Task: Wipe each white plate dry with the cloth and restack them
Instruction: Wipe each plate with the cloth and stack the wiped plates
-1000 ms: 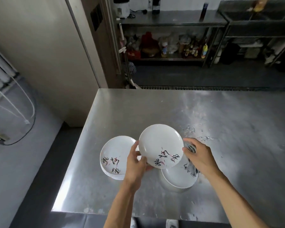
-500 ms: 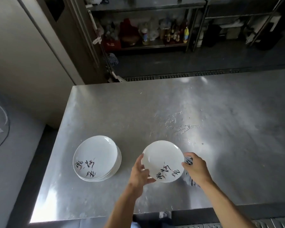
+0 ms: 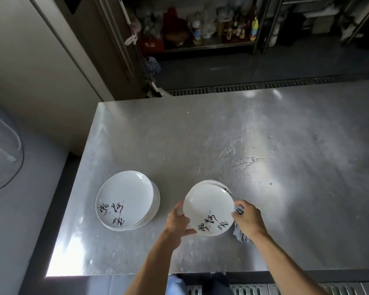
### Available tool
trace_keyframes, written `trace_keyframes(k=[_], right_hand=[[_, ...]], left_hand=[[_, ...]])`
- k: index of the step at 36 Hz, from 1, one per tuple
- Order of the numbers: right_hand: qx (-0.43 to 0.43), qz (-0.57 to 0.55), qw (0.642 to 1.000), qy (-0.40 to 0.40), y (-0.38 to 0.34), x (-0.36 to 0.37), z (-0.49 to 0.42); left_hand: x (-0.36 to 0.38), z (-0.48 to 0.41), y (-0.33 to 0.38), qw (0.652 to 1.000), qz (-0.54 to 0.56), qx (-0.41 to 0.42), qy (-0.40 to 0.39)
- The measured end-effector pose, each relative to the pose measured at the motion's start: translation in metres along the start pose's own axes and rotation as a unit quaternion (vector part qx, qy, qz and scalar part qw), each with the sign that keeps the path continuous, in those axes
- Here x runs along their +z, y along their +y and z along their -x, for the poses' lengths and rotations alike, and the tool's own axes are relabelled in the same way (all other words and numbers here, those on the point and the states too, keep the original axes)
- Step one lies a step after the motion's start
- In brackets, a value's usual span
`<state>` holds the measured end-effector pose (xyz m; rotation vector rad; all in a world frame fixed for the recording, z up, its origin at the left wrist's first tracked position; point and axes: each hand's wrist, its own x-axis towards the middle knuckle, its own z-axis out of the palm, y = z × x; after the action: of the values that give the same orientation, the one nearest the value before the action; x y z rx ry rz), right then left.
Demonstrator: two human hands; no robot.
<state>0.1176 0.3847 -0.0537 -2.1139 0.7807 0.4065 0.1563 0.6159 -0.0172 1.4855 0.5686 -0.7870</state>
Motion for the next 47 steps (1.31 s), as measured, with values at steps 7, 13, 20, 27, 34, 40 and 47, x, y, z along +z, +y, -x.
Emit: trace_keyframes(k=[7, 13, 20, 27, 34, 40, 47], right_hand=[[0.007, 0.009, 1.0, 0.006, 0.003, 0.007, -0.006], [0.011, 0.012, 1.0, 0.022, 0.004, 0.006, -0.008], [0.003, 0.014, 0.998, 0.054, 0.001, 0.004, -0.01], [-0.073, -0.016, 0.993, 0.086, -0.03, 0.006, -0.013], [-0.177, -0.09, 0.98, 0.026, -0.104, 0.021, -0.001], [-0.239, -0.093, 0.965, -0.049, -0.185, 0.058, 0.029], [-0.336, -0.024, 0.935, -0.116, -0.234, 0.124, 0.061]], left_hand=[[0.004, -0.012, 0.001, 0.999, -0.042, -0.013, 0.027], [0.007, -0.016, 0.001, 0.997, -0.061, -0.021, 0.032], [0.007, -0.028, -0.002, 0.996, -0.089, -0.016, 0.024], [0.004, -0.033, 0.022, 0.965, -0.24, 0.098, 0.039], [-0.026, -0.009, 0.069, 0.959, -0.166, 0.223, 0.053], [-0.1, 0.017, 0.083, 0.945, -0.1, 0.251, 0.184], [-0.192, 0.036, 0.057, 0.927, -0.092, 0.207, 0.299]])
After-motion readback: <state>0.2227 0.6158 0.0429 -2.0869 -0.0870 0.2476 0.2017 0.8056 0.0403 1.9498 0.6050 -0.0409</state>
